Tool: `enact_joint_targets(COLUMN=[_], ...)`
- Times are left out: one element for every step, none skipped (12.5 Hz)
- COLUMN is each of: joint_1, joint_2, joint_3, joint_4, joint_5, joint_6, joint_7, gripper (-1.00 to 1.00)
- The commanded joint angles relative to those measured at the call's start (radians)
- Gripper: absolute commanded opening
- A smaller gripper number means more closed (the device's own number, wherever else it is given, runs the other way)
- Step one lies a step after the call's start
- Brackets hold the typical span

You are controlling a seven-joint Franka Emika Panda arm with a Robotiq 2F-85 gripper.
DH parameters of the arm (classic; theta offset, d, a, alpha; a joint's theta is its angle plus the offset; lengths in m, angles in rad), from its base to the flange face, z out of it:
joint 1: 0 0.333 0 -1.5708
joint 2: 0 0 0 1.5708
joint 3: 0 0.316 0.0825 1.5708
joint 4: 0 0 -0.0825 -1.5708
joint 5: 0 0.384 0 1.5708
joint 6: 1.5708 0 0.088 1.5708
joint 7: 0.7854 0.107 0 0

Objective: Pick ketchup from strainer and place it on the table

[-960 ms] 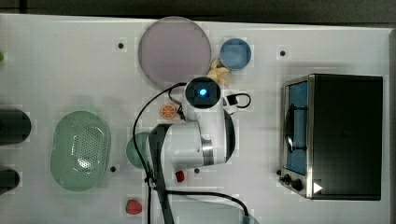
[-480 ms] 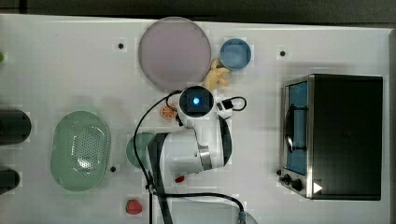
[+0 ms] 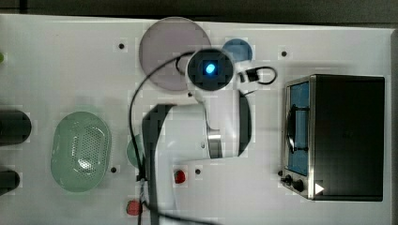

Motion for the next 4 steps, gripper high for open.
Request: enact_joint_targets(joint_1=[0.002, 0.001, 0.001, 0.001], joint_2=[-0.073, -0.08, -0.086, -0.091], joint_3=[0.039, 0.037, 0.036, 0.036], joint_4=[0.128, 0.172, 0.214, 0.252], joint_5=[0.115, 0.159, 0.162, 0.162], joint_6=[-0.196, -0.248, -0.269, -0.275], joint_7=[0.039, 0.062, 0.062, 0.064], gripper=[1.0, 1.0, 1.0, 1.0])
